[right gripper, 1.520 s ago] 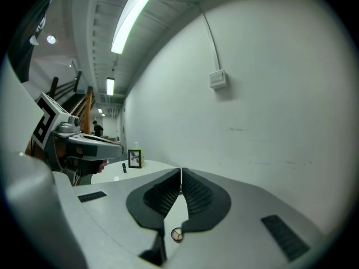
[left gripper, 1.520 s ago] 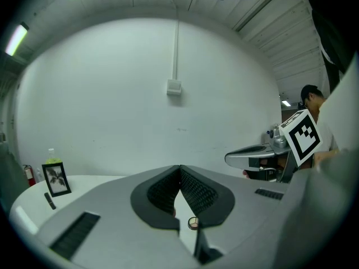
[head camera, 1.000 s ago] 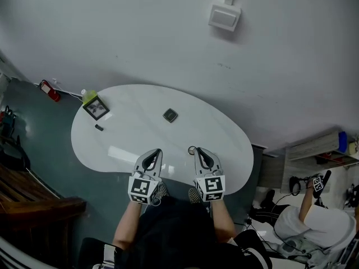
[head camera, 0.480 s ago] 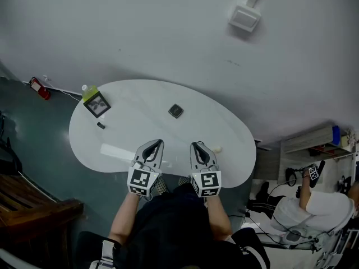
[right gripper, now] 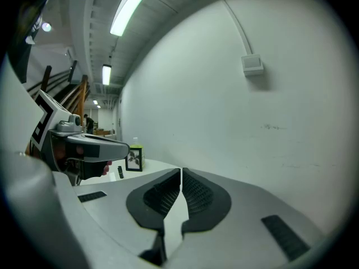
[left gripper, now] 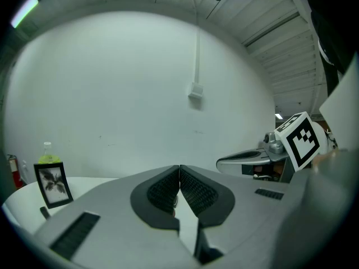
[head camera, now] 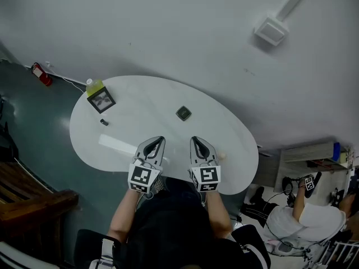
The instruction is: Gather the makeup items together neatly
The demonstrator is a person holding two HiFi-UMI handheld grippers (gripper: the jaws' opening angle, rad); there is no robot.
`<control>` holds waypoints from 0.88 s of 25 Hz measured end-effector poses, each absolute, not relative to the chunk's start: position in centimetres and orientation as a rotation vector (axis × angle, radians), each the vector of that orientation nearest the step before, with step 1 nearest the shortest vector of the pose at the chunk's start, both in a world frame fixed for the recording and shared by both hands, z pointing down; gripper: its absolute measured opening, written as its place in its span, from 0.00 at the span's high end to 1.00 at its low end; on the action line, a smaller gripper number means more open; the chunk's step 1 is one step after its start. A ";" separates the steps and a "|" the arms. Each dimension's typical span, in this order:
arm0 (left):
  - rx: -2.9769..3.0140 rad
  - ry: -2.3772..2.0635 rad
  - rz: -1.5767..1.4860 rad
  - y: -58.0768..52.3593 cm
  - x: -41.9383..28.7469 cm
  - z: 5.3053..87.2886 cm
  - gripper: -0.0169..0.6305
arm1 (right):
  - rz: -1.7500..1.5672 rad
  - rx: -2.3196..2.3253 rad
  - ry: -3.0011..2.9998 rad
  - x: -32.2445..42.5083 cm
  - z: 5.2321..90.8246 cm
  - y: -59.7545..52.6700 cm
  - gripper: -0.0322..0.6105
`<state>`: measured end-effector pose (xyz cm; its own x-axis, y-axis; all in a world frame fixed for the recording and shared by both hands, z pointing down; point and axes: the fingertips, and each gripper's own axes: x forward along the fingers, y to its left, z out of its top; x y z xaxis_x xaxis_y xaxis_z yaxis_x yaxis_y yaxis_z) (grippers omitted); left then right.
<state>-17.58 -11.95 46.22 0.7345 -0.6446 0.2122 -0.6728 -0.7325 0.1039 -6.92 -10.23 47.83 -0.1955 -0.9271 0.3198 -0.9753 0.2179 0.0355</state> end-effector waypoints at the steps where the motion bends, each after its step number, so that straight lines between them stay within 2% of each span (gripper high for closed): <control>1: 2.755 -1.062 0.249 -12.6 -17.5 46.4 0.94 | 0.259 1.781 -2.226 -6.8 48.1 -11.0 0.89; 22: 2.574 -1.133 0.395 -20.9 -14.5 53.9 0.94 | 0.354 1.455 -2.157 -3.0 58.8 -24.5 0.89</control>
